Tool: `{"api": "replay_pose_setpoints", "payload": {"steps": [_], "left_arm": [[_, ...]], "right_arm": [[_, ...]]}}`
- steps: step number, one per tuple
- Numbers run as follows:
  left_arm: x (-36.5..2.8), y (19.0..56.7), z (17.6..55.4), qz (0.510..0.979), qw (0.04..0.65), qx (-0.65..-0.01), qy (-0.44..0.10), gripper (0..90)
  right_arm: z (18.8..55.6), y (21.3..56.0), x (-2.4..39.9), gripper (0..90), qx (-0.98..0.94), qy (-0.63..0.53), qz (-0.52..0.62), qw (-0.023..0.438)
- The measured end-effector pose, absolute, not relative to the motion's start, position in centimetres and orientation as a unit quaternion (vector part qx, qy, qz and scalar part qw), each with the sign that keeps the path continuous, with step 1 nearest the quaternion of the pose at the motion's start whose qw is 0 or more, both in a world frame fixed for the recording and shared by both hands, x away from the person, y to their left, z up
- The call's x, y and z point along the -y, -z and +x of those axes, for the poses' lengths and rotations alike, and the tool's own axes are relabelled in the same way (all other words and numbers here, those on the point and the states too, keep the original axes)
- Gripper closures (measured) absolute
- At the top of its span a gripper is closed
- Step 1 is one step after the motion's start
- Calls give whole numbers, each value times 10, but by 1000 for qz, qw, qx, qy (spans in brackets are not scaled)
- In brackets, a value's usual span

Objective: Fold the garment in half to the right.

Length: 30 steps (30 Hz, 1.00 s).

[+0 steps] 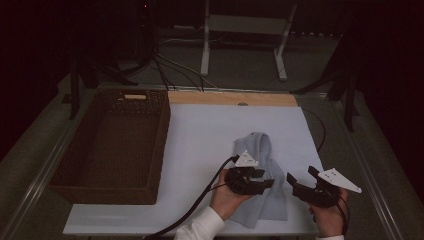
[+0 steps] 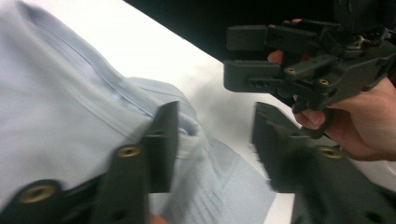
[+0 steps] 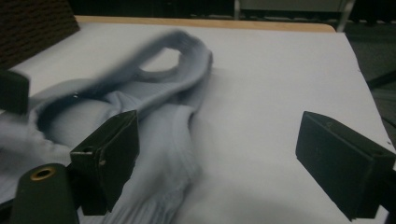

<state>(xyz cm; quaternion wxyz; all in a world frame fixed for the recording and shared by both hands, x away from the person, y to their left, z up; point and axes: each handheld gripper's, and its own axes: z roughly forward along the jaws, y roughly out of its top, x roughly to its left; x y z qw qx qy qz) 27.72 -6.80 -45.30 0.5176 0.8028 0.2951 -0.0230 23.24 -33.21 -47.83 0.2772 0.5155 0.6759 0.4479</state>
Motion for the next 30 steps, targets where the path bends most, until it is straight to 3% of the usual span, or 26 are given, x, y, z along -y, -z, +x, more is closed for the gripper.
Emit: {"api": "replay_pose_setpoints", "payload": {"steps": [4, 10, 21, 30], "left_arm": [[57, 447, 281, 792, 528, -307, 11, 397], [44, 441, 285, 784, 523, -332, -32, 163], [22, 442, 290, 776, 525, -345, -55, 31], [10, 446, 290, 774, 522, -349, -78, 2]], "right_arm": [[232, 478, 330, 148, -679, -450, 509, 277], [232, 476, 326, 149, -683, -451, 511, 265], [233, 474, 317, 151, -691, -446, 519, 232], [233, 472, 308, 162, -700, -444, 517, 215]]}}
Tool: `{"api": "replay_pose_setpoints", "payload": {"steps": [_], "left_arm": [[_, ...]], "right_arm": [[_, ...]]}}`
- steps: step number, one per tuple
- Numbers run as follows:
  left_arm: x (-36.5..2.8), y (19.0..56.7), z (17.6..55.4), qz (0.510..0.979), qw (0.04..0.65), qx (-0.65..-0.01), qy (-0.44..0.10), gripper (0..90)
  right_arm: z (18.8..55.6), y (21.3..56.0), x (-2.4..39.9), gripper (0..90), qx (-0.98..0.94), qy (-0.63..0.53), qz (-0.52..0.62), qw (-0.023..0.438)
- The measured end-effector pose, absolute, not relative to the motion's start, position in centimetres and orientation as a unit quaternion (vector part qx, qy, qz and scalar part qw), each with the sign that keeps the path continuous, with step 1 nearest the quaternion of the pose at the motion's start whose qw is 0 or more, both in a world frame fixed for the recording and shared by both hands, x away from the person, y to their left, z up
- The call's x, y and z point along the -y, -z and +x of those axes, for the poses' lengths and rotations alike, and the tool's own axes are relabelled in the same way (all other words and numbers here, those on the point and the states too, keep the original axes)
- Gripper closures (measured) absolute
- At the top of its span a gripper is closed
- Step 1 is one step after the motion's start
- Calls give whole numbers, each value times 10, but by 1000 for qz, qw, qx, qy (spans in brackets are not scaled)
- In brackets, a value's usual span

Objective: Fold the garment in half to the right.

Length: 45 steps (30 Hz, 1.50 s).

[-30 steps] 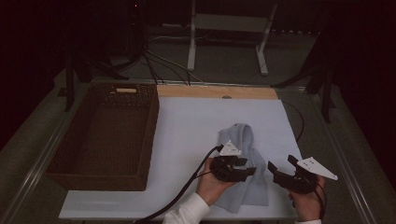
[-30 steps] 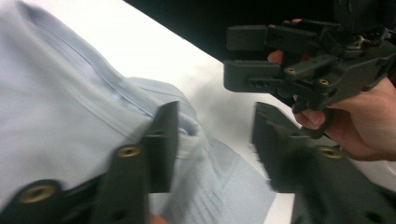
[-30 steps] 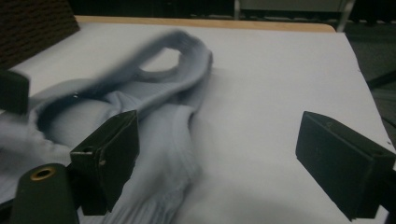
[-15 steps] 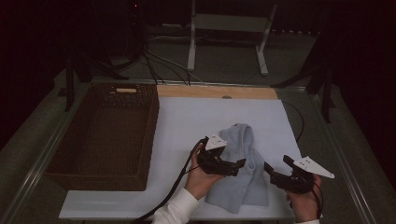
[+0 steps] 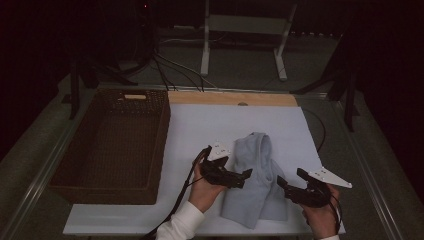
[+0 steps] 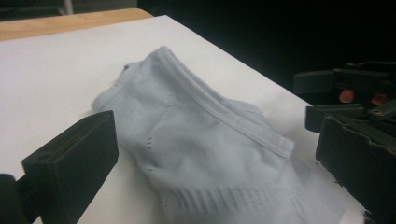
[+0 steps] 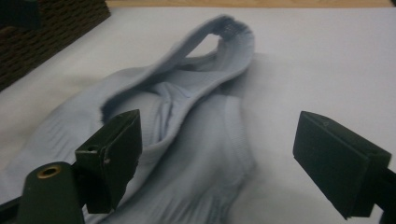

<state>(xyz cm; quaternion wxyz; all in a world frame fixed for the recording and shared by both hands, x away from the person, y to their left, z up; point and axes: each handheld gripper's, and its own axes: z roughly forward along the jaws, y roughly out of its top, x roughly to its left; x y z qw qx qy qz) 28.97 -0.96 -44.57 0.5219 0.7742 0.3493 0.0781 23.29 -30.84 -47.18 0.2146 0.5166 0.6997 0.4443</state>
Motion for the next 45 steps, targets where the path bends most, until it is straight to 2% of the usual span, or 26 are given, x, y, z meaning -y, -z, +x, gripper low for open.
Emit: {"api": "replay_pose_setpoints", "payload": {"steps": [10, 19, 22, 27, 31, 36, 37, 38, 39, 42, 45], "left_arm": [[-7, 451, 284, 782, 510, -346, -94, 2], [-16, 461, 281, 787, 506, -342, -89, 2], [-17, 463, 281, 794, 500, -334, -84, 2], [-18, 464, 280, 796, 500, -328, -89, 2], [-21, 464, 281, 795, 499, -333, -91, 2], [-21, 463, 280, 793, 501, -334, -91, 2], [-21, 463, 280, 793, 501, -334, -91, 2], [-21, 463, 280, 793, 501, -335, -92, 2], [-20, 463, 280, 793, 501, -334, -93, 2], [-20, 463, 280, 794, 502, -331, -94, 2], [-20, 463, 280, 793, 503, -330, -102, 2]], "right_arm": [[235, 469, 292, 183, -719, -438, 508, 185], [240, 473, 278, 174, -740, -421, 498, 167], [240, 475, 274, 196, -748, -414, 494, 159], [245, 478, 271, 341, -750, -409, 500, 140], [250, 480, 271, 374, -750, -401, 512, 122], [254, 483, 270, 484, -752, -389, 522, 100], [254, 483, 270, 484, -752, -389, 522, 100], [255, 483, 269, 517, -754, -385, 524, 97], [255, 482, 269, 625, -754, -387, 523, 96], [255, 479, 266, 773, -764, -381, 511, 97], [256, 475, 264, 833, -773, -373, 503, 103]]}}
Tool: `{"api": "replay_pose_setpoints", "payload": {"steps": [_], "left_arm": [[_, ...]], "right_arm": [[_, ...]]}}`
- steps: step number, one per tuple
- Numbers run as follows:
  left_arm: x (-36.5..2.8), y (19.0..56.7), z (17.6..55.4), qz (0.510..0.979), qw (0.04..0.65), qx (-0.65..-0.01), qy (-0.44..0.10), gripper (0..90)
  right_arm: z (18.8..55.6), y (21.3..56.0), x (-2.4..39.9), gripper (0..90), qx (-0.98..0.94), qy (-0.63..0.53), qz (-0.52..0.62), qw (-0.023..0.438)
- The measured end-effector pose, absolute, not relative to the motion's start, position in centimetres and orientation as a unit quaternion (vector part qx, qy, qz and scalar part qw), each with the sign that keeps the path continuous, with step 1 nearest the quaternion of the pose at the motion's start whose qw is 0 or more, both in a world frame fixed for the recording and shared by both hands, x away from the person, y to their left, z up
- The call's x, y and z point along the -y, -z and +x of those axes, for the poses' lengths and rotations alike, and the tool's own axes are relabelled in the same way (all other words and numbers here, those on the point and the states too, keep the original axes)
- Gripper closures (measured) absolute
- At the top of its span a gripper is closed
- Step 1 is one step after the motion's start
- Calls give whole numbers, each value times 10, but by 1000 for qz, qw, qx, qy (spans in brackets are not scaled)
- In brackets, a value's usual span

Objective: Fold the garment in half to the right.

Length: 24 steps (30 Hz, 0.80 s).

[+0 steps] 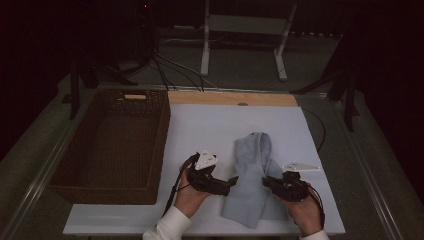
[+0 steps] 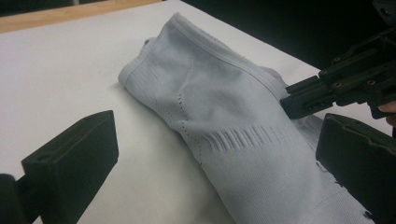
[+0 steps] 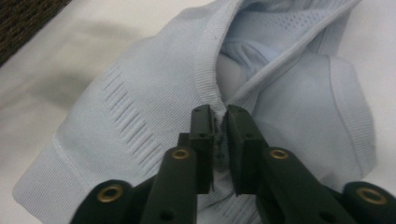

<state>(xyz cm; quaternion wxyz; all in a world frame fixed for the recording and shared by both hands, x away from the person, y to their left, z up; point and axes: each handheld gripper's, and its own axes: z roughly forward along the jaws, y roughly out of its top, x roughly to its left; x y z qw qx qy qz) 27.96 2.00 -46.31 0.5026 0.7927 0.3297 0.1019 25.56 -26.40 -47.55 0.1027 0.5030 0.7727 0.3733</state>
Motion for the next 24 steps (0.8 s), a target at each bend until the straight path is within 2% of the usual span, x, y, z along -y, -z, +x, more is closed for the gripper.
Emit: {"api": "replay_pose_setpoints", "payload": {"steps": [13, 24], "left_arm": [[-19, 463, 280, 786, 509, -339, -91, 2], [-20, 462, 280, 779, 518, -343, -83, 2]], "right_arm": [[266, 452, 274, 846, -768, -364, 499, 168], [274, 443, 278, 845, -767, -355, 497, 197]]}}
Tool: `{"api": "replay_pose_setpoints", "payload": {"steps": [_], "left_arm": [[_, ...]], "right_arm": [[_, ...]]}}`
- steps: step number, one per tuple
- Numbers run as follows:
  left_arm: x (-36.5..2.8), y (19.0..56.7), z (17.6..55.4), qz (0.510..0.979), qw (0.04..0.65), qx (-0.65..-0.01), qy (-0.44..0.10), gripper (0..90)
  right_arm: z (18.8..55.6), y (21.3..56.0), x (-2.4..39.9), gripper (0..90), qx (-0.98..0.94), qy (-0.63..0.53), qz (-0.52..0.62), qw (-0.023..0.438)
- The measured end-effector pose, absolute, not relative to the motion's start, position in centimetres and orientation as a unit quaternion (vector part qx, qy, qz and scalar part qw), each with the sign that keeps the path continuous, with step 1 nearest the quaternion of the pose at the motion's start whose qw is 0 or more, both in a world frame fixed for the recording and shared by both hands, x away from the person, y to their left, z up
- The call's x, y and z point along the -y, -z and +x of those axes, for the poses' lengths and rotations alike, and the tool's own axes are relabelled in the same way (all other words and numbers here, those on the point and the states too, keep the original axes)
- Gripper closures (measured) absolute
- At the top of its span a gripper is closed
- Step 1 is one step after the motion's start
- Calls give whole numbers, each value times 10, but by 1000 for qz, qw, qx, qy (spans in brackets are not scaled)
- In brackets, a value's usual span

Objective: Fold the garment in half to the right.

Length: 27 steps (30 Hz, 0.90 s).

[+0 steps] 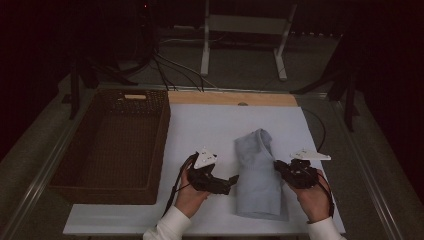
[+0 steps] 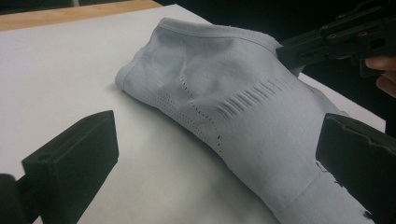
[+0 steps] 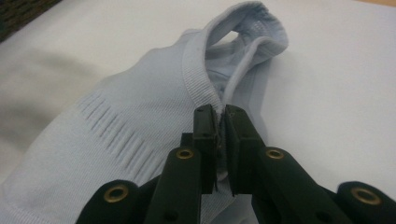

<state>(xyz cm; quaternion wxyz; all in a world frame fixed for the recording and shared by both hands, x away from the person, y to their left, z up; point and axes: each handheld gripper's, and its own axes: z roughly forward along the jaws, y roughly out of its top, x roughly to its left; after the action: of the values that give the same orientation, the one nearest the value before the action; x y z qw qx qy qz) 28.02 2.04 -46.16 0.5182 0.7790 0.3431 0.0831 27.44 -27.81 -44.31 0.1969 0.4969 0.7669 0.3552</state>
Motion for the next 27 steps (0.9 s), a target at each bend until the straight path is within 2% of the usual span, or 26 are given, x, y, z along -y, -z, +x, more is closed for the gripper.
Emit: {"api": "replay_pose_setpoints", "payload": {"steps": [13, 27], "left_arm": [[-20, 461, 281, 776, 522, -345, -77, 2], [-23, 460, 281, 774, 524, -346, -79, 2]], "right_arm": [[280, 450, 297, 840, -763, -332, 514, 209], [285, 476, 300, 833, -765, -298, 529, 214]]}}
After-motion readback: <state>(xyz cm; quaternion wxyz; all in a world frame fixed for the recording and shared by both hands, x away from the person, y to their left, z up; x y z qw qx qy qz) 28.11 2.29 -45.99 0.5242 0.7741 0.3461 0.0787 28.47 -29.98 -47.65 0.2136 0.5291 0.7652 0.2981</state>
